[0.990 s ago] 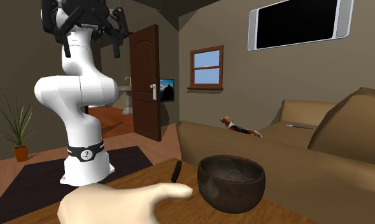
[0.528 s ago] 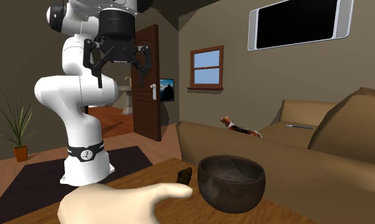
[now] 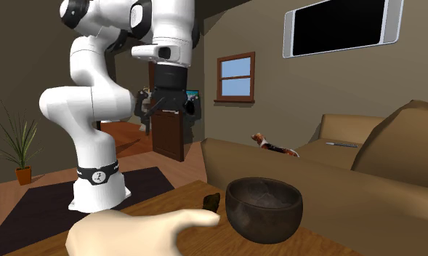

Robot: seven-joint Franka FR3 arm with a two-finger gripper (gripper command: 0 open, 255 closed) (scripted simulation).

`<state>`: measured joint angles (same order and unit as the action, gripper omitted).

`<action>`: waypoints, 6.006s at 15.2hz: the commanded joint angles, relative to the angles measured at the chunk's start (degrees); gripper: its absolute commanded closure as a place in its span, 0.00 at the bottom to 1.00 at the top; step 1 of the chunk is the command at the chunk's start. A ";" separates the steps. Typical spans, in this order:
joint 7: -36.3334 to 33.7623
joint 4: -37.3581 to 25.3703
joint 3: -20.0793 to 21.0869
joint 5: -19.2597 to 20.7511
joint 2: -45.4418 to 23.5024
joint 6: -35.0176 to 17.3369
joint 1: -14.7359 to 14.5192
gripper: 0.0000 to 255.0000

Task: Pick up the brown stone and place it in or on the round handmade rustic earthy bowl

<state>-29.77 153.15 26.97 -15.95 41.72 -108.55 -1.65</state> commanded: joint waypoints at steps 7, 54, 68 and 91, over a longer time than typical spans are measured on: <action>-21.20 -0.85 16.44 -1.97 -15.23 -11.78 4.07 0.00; -21.99 10.17 23.99 3.56 -30.68 -49.11 11.83 0.00; -28.76 10.24 28.25 13.25 -36.07 -53.53 18.53 1.00; -14.47 7.95 15.75 -5.40 -16.64 -33.62 3.46 1.00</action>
<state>-44.48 161.28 43.19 -21.07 24.16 -143.31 2.23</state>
